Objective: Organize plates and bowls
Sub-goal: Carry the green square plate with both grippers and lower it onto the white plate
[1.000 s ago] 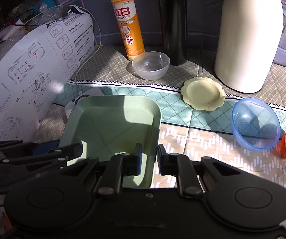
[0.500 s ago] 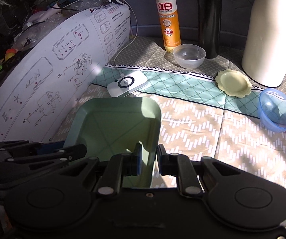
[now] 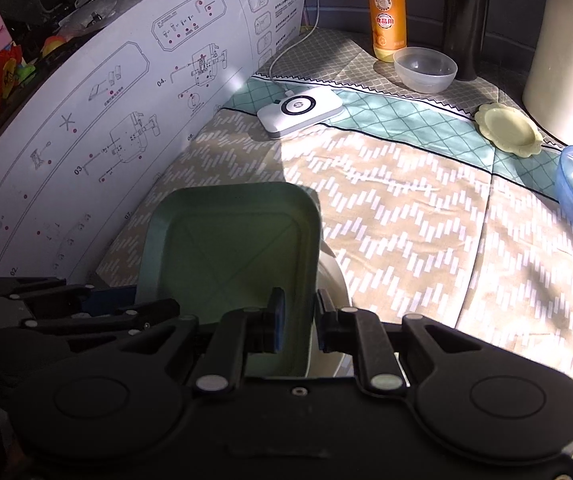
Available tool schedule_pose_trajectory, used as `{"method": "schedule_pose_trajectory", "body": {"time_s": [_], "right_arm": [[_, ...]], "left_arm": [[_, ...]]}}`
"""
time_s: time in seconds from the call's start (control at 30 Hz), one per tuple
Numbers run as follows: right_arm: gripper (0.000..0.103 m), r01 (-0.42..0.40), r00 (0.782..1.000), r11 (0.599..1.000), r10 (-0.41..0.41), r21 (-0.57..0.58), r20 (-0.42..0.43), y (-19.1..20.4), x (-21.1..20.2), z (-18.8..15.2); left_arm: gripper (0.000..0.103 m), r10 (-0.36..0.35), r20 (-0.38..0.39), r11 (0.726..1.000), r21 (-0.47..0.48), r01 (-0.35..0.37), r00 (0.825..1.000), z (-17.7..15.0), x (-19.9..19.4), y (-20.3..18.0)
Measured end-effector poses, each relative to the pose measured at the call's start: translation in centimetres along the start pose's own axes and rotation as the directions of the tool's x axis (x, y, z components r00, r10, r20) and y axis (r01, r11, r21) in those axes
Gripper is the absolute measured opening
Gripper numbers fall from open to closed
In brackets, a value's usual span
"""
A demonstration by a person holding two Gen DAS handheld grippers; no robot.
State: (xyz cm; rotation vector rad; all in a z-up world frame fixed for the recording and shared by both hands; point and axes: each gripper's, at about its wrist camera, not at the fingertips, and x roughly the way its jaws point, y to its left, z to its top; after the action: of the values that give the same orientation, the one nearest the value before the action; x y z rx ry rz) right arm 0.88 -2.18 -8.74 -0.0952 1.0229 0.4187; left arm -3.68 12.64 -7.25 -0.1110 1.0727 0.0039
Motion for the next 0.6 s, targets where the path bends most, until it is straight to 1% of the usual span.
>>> {"method": "schedule_pose_trajectory", "body": {"time_s": [0.23,0.6], "right_arm": [[0.017,-0.008,0.999,1.0,0.008,-0.01,-0.048,0.4,1.0,-1.0],[0.017,0.001,0.996,1.0,0.0,0.011,-0.086,-0.1,2.1,-0.7]], "left_arm": [[0.027,0.009,-0.041,1.0,-0.003,-0.009,0.999,-1.1,0.7,0.3],[0.028,0.015,-0.048,1.0,0.011,-0.014,0.999,-0.8,1.4,-0.2]]}}
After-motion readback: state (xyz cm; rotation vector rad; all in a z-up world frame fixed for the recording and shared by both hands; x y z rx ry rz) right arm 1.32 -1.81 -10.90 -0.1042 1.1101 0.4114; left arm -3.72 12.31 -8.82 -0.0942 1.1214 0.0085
